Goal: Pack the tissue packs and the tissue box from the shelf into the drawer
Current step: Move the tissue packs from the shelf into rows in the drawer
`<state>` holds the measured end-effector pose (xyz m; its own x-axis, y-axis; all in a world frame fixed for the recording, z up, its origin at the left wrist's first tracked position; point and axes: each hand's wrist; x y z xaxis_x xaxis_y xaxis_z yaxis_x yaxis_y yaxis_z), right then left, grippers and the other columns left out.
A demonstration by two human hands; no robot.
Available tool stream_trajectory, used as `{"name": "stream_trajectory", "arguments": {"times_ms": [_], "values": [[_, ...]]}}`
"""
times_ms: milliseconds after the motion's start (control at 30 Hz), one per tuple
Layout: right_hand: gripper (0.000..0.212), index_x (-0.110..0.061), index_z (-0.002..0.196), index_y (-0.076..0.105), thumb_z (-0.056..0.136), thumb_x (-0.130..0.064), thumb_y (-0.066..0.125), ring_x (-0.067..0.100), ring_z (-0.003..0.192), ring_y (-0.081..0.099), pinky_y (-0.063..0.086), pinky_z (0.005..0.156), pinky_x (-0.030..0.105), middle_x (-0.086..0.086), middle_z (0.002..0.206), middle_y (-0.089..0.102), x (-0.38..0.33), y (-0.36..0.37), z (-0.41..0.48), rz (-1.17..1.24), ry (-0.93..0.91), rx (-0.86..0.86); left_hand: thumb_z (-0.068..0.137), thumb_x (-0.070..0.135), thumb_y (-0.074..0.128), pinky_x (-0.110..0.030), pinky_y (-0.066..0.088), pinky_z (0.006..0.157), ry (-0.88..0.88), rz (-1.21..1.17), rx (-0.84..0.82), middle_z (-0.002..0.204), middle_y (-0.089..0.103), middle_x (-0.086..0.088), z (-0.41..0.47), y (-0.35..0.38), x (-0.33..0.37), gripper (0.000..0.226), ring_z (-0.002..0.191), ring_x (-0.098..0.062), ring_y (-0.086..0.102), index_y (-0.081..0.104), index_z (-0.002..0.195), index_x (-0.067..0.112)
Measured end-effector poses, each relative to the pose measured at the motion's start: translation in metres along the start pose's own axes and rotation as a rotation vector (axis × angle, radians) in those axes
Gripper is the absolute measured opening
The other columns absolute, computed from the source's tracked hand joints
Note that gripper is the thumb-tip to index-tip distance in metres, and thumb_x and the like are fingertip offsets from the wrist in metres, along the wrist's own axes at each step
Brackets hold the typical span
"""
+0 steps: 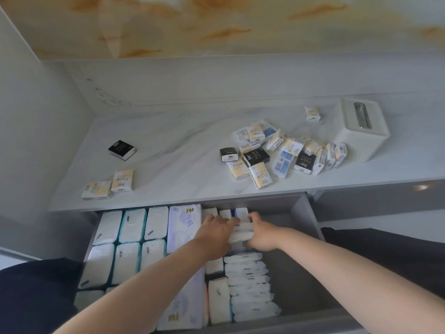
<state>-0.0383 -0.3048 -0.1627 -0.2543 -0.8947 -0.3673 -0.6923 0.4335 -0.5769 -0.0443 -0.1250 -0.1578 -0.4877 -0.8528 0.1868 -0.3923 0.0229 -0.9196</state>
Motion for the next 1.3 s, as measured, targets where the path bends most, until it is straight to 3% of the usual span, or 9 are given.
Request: {"name": "stream_trajectory", "arguments": {"times_ms": [167,367,500,600,700,800,1000,1133,1300], "values": [[0.025,-0.014,0.092,0.056,0.068,-0.017,0.052,0.023,0.078,0.045,0.033,0.067,0.032,0.008,0.088,0.049,0.010,0.012,0.012,0.013,0.035,-0.146,0.088,0.056,0.052,-0.039,0.018,0.115,0.070,0.025,-0.037,0.145,0.040,-0.001,0.001,0.011,-0.007,0.075,0.133,-0.023,0.033,0.026,0.150,0.023],[0.048,-0.007,0.116,0.052,0.068,-0.006,0.047,0.017,0.066,0.028,0.025,0.060,0.030,0.004,0.082,0.034,0.003,0.010,-0.004,0.041,0.087,-0.260,0.097,0.059,0.033,-0.042,0.013,0.119,0.123,0.101,-0.050,0.157,0.024,-0.001,-0.002,0.013,-0.009,0.070,0.144,-0.024,0.018,0.011,0.156,0.028],[0.070,-0.015,0.149,0.026,0.082,-0.008,0.045,0.020,0.077,0.048,0.044,0.065,0.029,0.011,0.098,0.052,0.011,0.012,0.008,0.082,0.088,-0.140,0.097,0.058,0.031,-0.043,0.002,0.120,0.102,0.159,-0.156,0.164,0.002,-0.002,0.002,0.015,-0.010,0.072,0.150,-0.025,-0.001,-0.002,0.156,0.031],[0.037,-0.007,0.111,0.055,0.076,-0.003,0.046,0.022,0.079,0.046,0.045,0.072,0.030,0.014,0.099,0.056,0.008,0.017,0.007,0.108,0.032,-0.191,0.099,0.054,0.030,-0.041,0.003,0.120,0.120,0.108,-0.110,0.163,0.006,-0.001,0.002,0.009,-0.006,0.071,0.149,-0.023,0.003,0.000,0.157,0.027],[0.013,-0.011,0.082,0.049,0.084,0.000,0.043,0.019,0.069,0.037,0.033,0.060,0.028,0.013,0.084,0.051,0.007,0.012,-0.001,-0.003,0.014,-0.194,0.102,0.050,0.027,-0.039,0.006,0.121,0.154,0.102,-0.069,0.162,0.013,0.000,-0.003,0.011,-0.001,0.065,0.148,-0.021,0.011,0.003,0.157,0.025],[0.016,-0.012,0.099,0.059,0.091,-0.018,0.046,0.020,0.082,0.054,0.048,0.073,0.032,0.014,0.106,0.063,0.014,0.007,0.008,0.020,-0.013,-0.095,0.103,0.048,0.024,-0.039,0.002,0.122,0.160,0.157,-0.105,0.162,0.011,0.000,-0.005,0.018,0.000,0.065,0.148,-0.022,0.010,-0.003,0.157,0.022],[0.021,-0.014,0.104,0.060,0.088,-0.018,0.047,0.023,0.092,0.061,0.052,0.079,0.036,0.008,0.107,0.064,0.008,0.012,0.007,-0.142,-0.070,-0.133,0.102,0.049,0.029,-0.038,0.003,0.122,0.153,0.115,-0.162,0.163,0.006,-0.001,-0.004,0.009,0.002,0.069,0.149,-0.022,0.005,0.001,0.157,0.019],[0.032,-0.012,0.121,0.060,0.091,-0.011,0.049,0.020,0.098,0.059,0.052,0.081,0.033,0.005,0.119,0.062,-0.015,-0.023,-0.010,-0.202,-0.106,0.066,0.100,0.045,0.040,-0.042,0.024,0.117,0.131,-0.035,-0.056,0.157,0.026,0.000,-0.002,-0.015,0.001,0.062,0.143,-0.021,0.023,0.018,0.154,0.025],[0.020,-0.019,0.080,0.063,0.092,-0.024,0.048,0.022,0.076,0.058,0.039,0.059,0.028,0.001,0.081,0.061,-0.047,-0.083,-0.040,-0.264,-0.259,0.510,0.096,0.028,0.051,-0.032,0.047,0.092,0.078,-0.207,0.318,0.124,0.055,0.003,0.007,-0.070,0.001,0.040,0.114,-0.018,0.053,0.047,0.136,0.026]]}}
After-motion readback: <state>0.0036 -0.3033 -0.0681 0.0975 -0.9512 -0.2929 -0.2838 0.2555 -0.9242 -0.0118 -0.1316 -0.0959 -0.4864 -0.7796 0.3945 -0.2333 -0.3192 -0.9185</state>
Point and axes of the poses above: each hand's wrist, its own z-axis towards the middle knuckle, its own y-axis out of the palm, x = y × z
